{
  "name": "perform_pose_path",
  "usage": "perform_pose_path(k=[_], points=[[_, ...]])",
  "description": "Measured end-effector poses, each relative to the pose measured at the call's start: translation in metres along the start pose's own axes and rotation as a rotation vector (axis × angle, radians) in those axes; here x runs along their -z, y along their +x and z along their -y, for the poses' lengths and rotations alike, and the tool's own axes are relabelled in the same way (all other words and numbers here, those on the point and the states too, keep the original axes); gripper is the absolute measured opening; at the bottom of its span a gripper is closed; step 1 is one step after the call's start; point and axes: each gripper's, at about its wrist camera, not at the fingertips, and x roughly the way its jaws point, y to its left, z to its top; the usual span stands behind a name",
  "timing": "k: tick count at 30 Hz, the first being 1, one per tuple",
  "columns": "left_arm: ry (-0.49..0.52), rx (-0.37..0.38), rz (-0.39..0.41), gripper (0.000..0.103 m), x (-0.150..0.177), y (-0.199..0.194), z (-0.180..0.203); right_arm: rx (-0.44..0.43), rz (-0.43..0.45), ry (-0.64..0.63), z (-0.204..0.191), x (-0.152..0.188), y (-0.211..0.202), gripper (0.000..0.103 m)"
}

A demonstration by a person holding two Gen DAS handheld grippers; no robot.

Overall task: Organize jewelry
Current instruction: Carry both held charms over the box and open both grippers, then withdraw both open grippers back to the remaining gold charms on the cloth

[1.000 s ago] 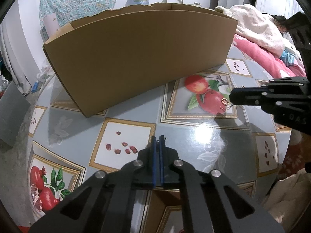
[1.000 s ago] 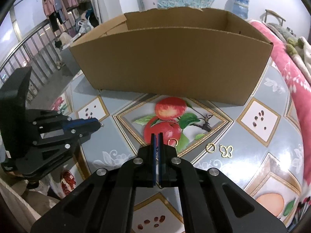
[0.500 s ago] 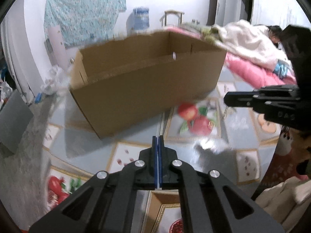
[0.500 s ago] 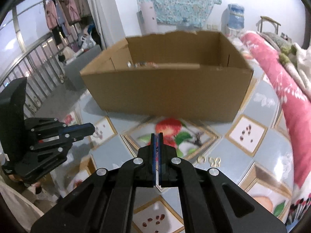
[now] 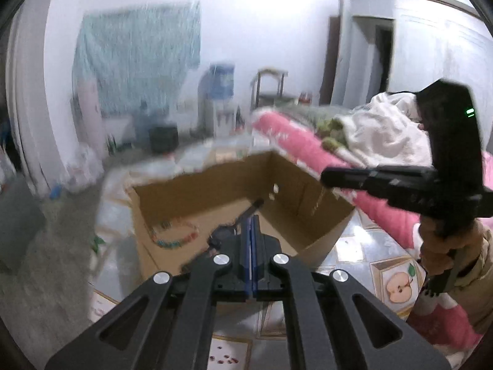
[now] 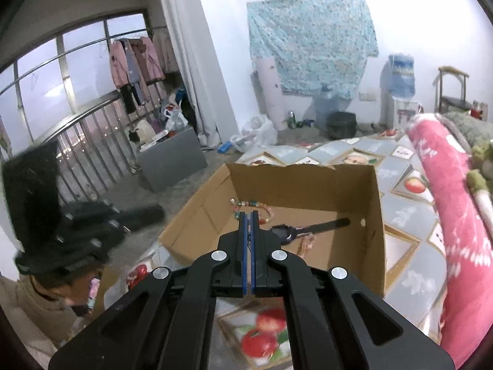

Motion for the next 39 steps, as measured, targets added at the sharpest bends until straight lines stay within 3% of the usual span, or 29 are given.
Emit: perform_pose_path(k=[2,8,14,21,24,30,31,39], points=[[-0.055,0.024,-0.086,0.0,0.0,0.032,-0.012,-0.004,-0.058,0.024,0.015,-0.006,0.019,0.0],[-0.131,0.05,-0.22,0.001,0.005,0.083,-0.027,0.018,-0.186,0.061,0.047,-0.005,0.056,0.002],[-0.18,0.047,-0.273,0.001,0.003,0.101,-0.039,0.052,-0.186,0.071,0.059,-0.003,0.055,0.005],[-0.226,0.079,-0.267,0.005,0.002,0.1,-0.051,0.061,-0.14,0.079,0.062,-0.01,0.041,0.011],[-0.23,0.084,-0.254,0.012,0.002,0.095,-0.051,0.071,-0.11,0.085,0.062,-0.014,0.032,0.015],[-0.214,0.074,-0.183,0.014,-0.004,0.066,-0.043,0.095,-0.041,0.103,0.058,-0.018,-0.003,0.029],[-0.202,0.067,-0.161,0.016,-0.004,0.056,-0.04,0.099,-0.02,0.106,0.056,-0.016,-0.014,0.034],[-0.082,0.062,-0.035,0.048,0.016,-0.022,-0.009,0.152,0.036,0.122,0.049,0.029,-0.081,0.037]])
